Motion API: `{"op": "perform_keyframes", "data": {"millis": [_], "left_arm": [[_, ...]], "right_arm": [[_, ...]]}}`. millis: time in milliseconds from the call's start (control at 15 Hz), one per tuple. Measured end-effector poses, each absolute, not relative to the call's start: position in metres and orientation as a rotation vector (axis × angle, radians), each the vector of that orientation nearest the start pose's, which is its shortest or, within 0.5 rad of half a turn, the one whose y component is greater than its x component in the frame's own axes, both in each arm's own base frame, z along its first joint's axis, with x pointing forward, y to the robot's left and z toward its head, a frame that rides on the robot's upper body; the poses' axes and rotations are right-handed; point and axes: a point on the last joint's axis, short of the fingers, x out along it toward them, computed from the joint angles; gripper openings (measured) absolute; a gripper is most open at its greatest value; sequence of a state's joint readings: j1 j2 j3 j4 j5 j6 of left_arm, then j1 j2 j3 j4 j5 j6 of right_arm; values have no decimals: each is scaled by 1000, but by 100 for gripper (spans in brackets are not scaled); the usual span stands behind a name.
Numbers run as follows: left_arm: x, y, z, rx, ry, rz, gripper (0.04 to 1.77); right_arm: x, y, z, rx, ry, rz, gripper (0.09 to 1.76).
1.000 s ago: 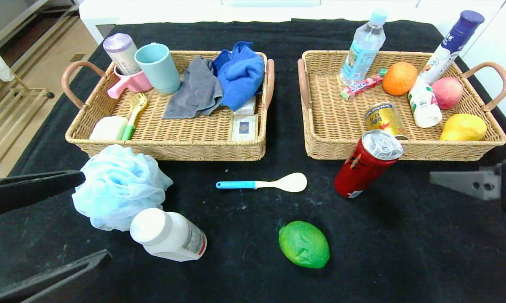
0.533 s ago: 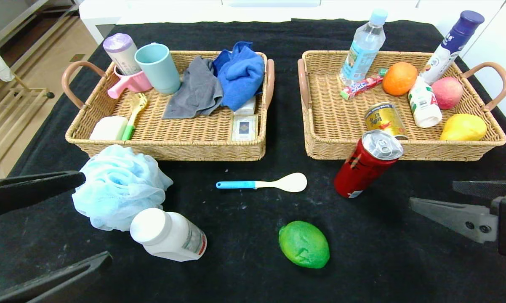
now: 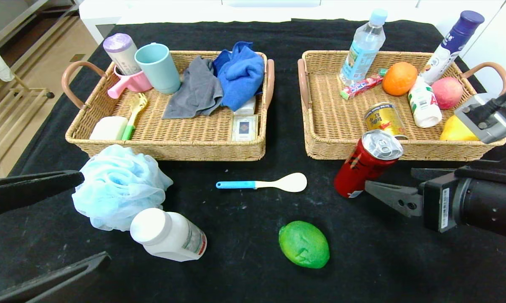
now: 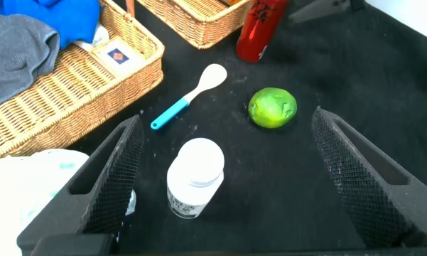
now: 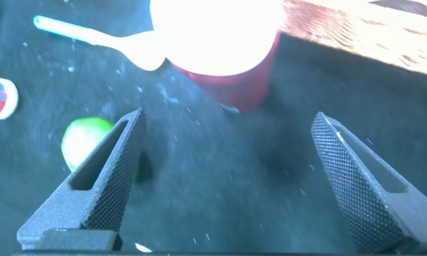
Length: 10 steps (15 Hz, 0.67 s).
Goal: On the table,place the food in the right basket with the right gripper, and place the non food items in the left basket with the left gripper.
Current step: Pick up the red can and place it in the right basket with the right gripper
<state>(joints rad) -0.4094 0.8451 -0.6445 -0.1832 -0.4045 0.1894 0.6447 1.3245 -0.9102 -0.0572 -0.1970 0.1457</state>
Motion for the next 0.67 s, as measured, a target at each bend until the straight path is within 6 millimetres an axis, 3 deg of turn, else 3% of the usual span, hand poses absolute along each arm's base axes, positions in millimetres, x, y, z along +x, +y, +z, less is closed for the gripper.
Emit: {"op": "perform_keyframes", "data": {"millis": [667], "left_arm": [[75,-42,263,179,-67,-813,172]], "right_arm": [[207,152,242,4,281,373,170]]}}
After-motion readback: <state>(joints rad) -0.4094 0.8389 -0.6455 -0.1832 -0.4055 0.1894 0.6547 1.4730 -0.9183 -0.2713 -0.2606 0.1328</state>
